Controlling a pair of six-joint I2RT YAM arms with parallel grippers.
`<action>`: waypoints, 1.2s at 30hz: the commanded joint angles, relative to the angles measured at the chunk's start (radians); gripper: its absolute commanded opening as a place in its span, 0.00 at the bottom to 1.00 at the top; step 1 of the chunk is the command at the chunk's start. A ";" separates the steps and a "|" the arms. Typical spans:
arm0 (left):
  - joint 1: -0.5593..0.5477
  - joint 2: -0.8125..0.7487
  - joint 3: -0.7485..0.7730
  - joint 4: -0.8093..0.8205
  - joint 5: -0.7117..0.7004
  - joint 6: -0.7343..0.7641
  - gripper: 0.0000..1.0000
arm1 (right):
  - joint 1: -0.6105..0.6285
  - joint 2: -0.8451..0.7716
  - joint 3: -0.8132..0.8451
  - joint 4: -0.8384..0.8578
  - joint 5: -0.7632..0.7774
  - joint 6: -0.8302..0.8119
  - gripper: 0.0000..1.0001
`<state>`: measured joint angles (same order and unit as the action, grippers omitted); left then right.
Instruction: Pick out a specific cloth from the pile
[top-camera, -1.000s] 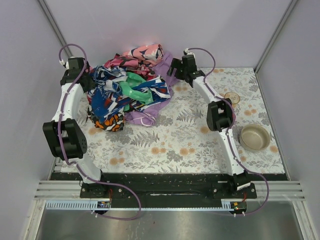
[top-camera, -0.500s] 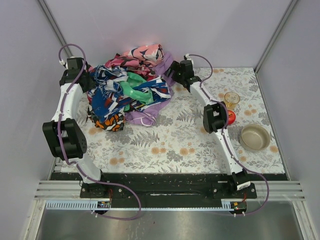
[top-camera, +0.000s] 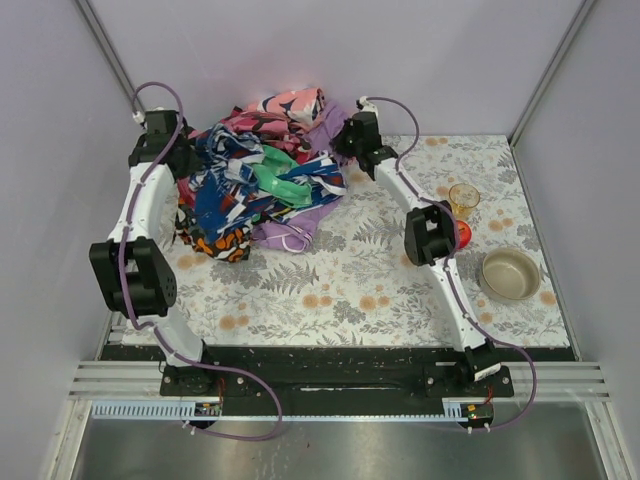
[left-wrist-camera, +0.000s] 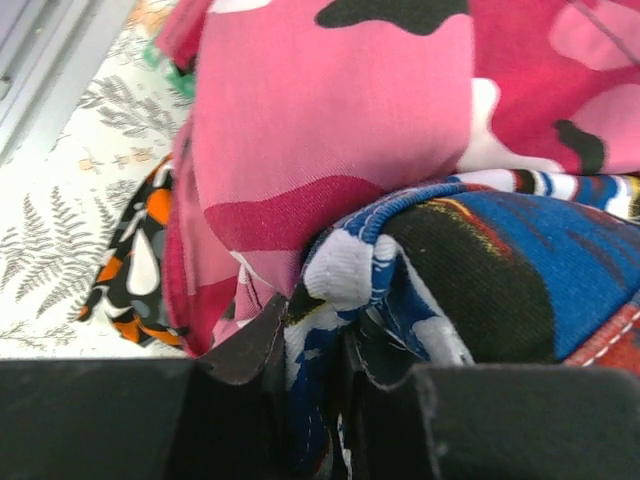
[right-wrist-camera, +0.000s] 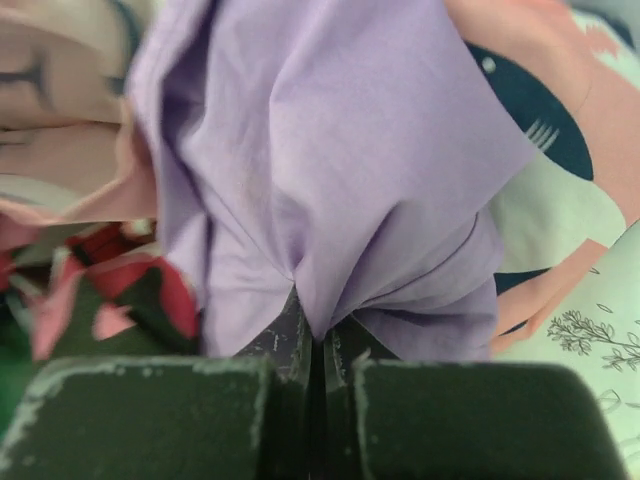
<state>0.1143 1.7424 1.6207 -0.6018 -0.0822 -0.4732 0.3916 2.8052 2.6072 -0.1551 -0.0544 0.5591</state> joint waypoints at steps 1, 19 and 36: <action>-0.138 0.040 0.181 0.036 -0.045 -0.044 0.00 | 0.023 -0.343 -0.008 0.009 -0.024 -0.140 0.00; -0.350 0.692 0.800 -0.033 -0.121 -0.177 0.02 | 0.024 -0.907 0.159 -0.043 -0.008 -0.525 0.00; -0.423 -0.048 0.454 -0.091 0.006 -0.030 0.99 | 0.024 -1.104 -0.065 -0.096 -0.128 -0.372 0.00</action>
<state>-0.2703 2.0705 2.1590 -0.7017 0.0010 -0.5568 0.4107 1.7386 2.6240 -0.2653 -0.1715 0.1394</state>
